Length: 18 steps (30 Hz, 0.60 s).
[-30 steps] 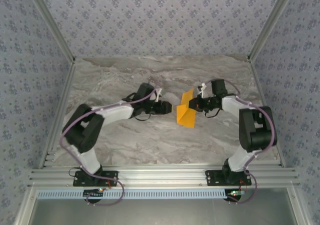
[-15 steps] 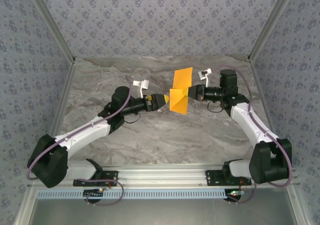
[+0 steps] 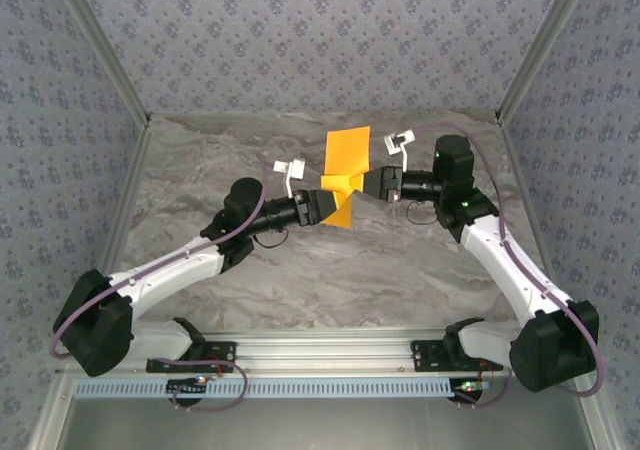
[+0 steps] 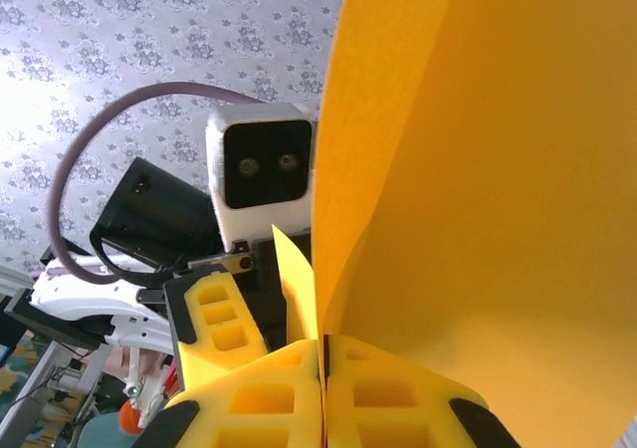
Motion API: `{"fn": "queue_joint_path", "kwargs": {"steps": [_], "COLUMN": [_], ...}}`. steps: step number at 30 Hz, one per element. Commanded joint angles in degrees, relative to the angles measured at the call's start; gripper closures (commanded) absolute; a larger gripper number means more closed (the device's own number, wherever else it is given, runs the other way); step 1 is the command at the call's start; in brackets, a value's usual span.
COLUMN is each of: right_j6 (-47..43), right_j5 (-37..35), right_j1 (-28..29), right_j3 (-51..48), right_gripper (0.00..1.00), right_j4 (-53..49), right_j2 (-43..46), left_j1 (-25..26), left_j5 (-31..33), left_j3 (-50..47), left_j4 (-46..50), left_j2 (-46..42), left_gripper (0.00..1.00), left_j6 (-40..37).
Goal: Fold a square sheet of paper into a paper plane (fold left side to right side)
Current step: Turn over the paper at the center of the table.
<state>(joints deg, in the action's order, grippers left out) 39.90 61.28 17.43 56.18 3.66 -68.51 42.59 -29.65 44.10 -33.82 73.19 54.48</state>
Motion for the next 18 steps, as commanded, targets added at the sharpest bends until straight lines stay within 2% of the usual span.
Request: {"fn": "queue_joint_path", "kwargs": {"steps": [1,7,11,14,16,18], "right_j6": [1.08,0.48,-1.62,-5.78,-11.0,-16.79], "right_j5": [-0.23,-1.3,-2.61,-4.75,-7.85,-13.36], "right_j1": [0.33,-0.2,-1.11,-1.95,-2.63,-3.35], "right_j3": [0.5,0.03,0.14,0.72,2.02,3.8], "right_gripper": [0.92,0.87,0.76,0.62,0.54,0.45], "right_j4": [0.41,-0.72,-4.06,-9.4,-16.49,-25.0], "right_j2": [0.66,0.84,1.26,2.38,3.46,4.7], "left_j1": [0.72,1.22,1.53,2.2,3.11,5.21], "left_j5": [-1.29,-0.18,0.76,2.7,5.19,10.95], "left_j3": [1.08,0.51,-0.09,0.41,1.3,3.27], "left_j4": [-5.89,-5.0,-3.28,2.41,9.3,20.47], "left_j2": [-1.48,-3.12,-4.04,-5.17,-6.06,-7.33], "left_gripper": [0.42,0.71,0.84,0.94,0.96,0.97], "left_j6": [0.63,0.2,-0.68,-3.81,-7.52,-13.41]}}
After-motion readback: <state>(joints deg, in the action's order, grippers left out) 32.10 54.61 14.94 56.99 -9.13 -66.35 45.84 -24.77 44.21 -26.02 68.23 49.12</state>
